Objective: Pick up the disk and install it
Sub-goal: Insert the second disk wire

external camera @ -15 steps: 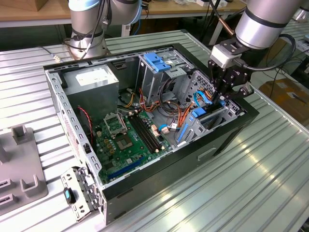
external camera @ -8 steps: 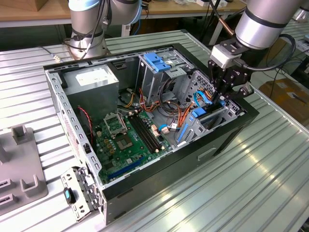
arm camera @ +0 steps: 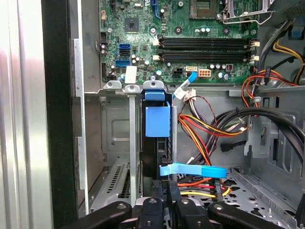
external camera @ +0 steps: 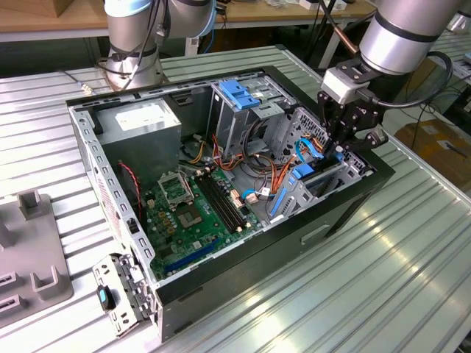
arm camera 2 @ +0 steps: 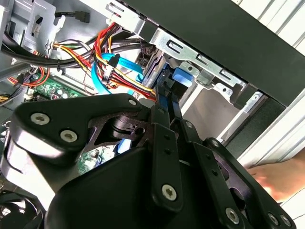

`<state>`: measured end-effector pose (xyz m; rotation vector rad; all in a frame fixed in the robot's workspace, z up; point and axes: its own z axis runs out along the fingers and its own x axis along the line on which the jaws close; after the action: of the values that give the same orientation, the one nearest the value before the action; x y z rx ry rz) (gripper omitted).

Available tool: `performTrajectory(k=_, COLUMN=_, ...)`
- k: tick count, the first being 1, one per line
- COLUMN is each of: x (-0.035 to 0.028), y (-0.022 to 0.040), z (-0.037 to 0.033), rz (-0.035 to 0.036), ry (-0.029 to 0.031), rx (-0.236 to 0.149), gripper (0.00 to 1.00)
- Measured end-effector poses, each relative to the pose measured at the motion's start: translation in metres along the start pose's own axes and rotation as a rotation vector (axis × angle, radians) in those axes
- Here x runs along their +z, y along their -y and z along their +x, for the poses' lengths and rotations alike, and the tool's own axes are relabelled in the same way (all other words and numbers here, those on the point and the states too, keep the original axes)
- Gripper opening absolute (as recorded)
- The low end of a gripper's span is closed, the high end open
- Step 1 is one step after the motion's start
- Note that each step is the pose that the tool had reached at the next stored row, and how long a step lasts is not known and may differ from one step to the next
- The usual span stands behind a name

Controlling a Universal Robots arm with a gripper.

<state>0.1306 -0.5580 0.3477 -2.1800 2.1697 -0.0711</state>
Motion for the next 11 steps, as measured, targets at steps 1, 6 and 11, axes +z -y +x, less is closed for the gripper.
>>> performTrajectory(k=1, x=0.0001, y=0.0000, z=0.0000, rz=0.0000, ry=-0.0001, rx=0.000, gripper=0.16)
performTrajectory(k=6, x=0.0015, y=-0.0001, z=0.0000, rz=0.0000, ry=0.0085, rx=0.001, gripper=0.16)
performTrajectory(k=11, x=0.0028, y=-0.0003, z=0.0001, rz=0.0001, ry=0.0152, rx=0.001, gripper=0.16)
